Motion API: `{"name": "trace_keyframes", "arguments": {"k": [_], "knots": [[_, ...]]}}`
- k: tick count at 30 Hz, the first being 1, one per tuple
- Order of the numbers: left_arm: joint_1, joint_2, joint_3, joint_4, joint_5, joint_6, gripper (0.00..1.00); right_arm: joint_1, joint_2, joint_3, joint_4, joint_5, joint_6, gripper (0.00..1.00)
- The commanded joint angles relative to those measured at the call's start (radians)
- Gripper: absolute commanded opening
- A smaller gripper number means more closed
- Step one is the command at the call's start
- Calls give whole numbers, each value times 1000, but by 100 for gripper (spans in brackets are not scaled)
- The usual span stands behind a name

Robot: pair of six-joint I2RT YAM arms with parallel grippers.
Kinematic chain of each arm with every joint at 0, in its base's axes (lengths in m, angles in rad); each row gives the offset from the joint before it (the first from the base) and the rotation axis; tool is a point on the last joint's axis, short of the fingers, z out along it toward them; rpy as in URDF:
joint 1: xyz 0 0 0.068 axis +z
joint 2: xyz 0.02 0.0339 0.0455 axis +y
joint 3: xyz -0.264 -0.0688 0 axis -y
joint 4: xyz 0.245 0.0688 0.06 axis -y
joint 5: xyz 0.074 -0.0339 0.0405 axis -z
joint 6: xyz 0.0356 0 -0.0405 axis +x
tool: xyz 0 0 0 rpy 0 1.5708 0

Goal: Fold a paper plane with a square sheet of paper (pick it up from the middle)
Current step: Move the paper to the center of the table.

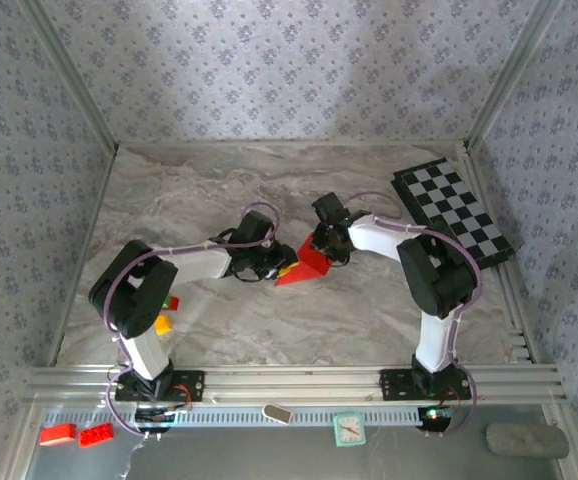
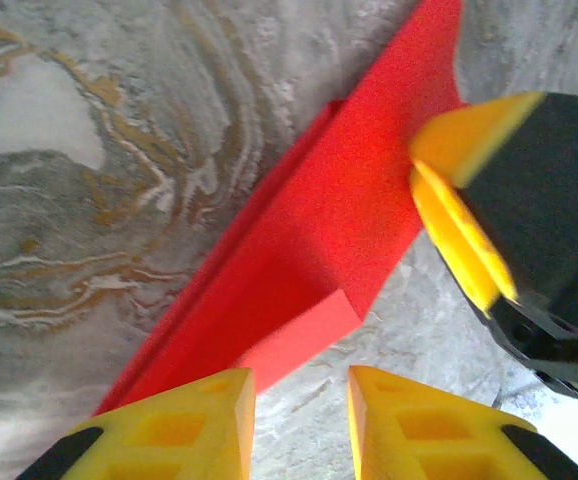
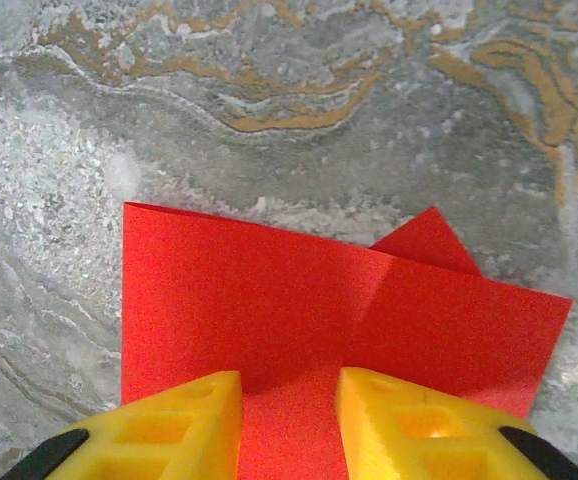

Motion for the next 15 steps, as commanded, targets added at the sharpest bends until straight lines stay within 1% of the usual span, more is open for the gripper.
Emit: {"name": "trace_keyframes", "arguments": {"k": [1, 6, 9, 12, 15], "knots": [[0, 33, 26, 12, 9, -13, 29, -10, -11, -39, -74, 16, 37, 34], [2, 71, 31, -19, -4, -8, 26, -18, -26, -34, -61, -25, 16, 35], [1, 88, 39, -49, -8, -6, 25, -24, -54, -34, -48, -54, -4, 38], [3, 100, 40, -68, -10, -6, 24, -39, -102, -46, -24, -91, -28, 44], [4, 108, 44, -92, -11, -4, 23, -63, -172, -101, 29, -134, -36, 52]]}}
